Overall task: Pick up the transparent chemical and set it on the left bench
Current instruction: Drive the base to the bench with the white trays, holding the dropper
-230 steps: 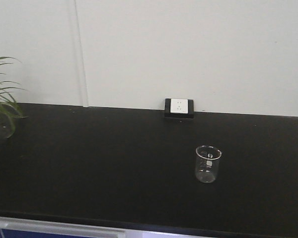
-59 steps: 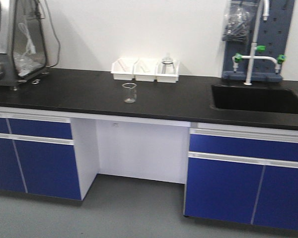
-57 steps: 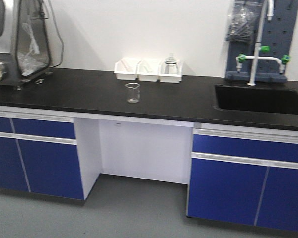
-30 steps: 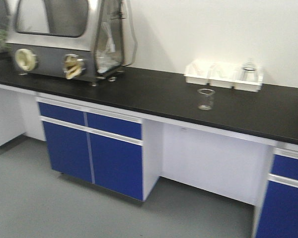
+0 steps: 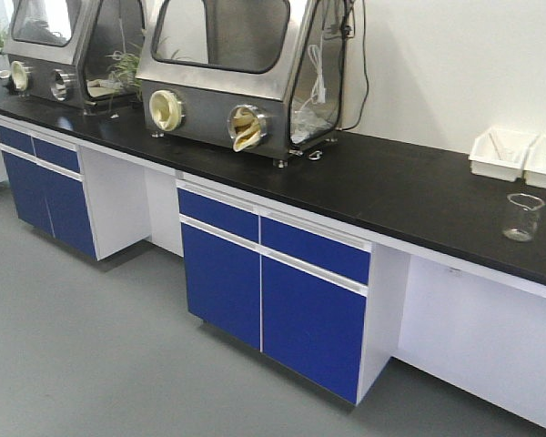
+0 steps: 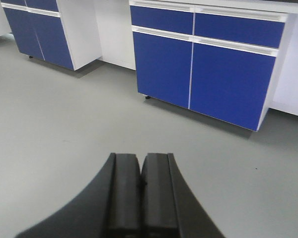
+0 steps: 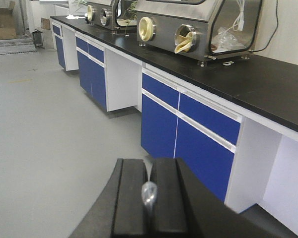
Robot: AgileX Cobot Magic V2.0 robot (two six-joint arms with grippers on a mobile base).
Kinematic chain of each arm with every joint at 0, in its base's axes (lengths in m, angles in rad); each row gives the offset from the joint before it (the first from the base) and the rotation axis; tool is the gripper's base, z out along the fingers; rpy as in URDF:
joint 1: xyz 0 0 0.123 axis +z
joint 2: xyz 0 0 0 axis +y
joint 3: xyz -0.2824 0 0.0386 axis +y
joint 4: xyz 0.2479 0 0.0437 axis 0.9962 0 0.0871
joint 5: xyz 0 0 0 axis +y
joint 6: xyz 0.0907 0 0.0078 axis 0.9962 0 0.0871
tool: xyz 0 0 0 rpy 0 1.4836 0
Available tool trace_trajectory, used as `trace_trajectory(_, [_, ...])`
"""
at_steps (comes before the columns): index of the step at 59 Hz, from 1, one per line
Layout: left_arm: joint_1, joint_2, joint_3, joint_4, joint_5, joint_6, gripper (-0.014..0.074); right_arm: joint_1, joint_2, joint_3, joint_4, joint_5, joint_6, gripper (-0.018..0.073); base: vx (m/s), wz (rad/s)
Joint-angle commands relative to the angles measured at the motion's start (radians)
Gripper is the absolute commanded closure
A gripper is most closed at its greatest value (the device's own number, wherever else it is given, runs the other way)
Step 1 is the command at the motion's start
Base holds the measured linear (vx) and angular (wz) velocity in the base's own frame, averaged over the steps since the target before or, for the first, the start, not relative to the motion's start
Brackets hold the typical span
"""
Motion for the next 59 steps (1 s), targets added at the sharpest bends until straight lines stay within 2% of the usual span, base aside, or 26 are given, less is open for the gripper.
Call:
trace_trajectory(1, [-0.002, -0.019, 0.016, -0.001, -0.078, -0.008, 0.0600, -0.001, 0.005, -0.028, 0.000, -0.085, -0.006, 0.0562, 0.25, 0.16])
trace_trajectory(59, [-0.002, -0.019, 0.016, -0.001, -0.078, -0.008, 0.0600, -0.001, 0.005, -0.028, 0.000, -0.082, -0.006, 0.0562, 0.29, 0.12])
